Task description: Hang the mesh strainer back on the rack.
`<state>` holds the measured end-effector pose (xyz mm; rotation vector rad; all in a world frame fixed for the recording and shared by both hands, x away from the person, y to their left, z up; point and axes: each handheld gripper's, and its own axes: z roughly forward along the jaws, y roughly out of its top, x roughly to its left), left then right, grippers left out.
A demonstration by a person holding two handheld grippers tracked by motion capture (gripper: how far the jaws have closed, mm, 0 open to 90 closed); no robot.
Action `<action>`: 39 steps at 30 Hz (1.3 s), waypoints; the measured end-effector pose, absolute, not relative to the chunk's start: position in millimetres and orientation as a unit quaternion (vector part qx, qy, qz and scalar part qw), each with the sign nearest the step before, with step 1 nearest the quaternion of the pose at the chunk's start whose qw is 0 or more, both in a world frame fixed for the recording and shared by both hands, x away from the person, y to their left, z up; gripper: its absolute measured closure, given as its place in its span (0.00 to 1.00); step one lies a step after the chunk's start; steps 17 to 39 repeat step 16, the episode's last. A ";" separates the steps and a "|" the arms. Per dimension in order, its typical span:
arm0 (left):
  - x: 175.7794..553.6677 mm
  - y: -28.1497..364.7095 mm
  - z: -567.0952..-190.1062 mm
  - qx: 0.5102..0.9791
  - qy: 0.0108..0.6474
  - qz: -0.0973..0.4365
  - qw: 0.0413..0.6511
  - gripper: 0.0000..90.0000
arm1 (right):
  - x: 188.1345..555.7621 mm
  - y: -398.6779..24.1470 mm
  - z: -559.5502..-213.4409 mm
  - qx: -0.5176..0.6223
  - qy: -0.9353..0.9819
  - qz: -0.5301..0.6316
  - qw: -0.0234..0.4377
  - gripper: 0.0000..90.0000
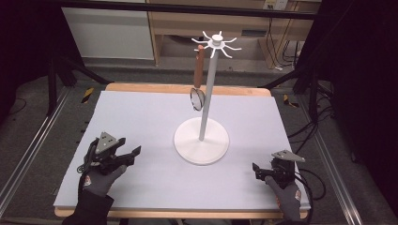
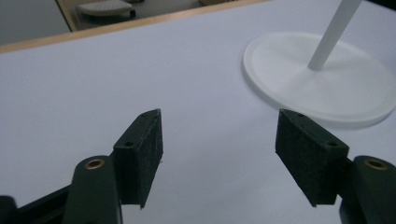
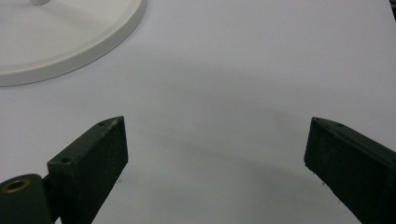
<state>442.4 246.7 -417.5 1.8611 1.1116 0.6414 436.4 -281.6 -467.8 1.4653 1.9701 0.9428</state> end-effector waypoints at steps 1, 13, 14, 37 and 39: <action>441.8 249.5 -421.7 0.745 0.449 0.256 0.421 0.35 | 436.4 -281.7 -467.8 0.540 0.725 0.346 0.253 0.07; 437.3 291.7 -452.1 0.730 0.504 0.246 0.390 0.37 | 436.2 -292.8 -472.2 0.555 0.714 0.338 0.260 0.08; 437.5 293.7 -452.4 0.726 0.508 0.249 0.391 0.37 | 436.4 -295.3 -473.3 0.557 0.714 0.334 0.260 0.08; 438.3 298.3 -453.7 0.722 0.514 0.252 0.388 0.37 | 436.8 -297.9 -474.8 0.558 0.713 0.335 0.260 0.08; 438.3 298.3 -453.7 0.722 0.514 0.252 0.388 0.37 | 436.8 -297.9 -474.8 0.558 0.713 0.335 0.260 0.08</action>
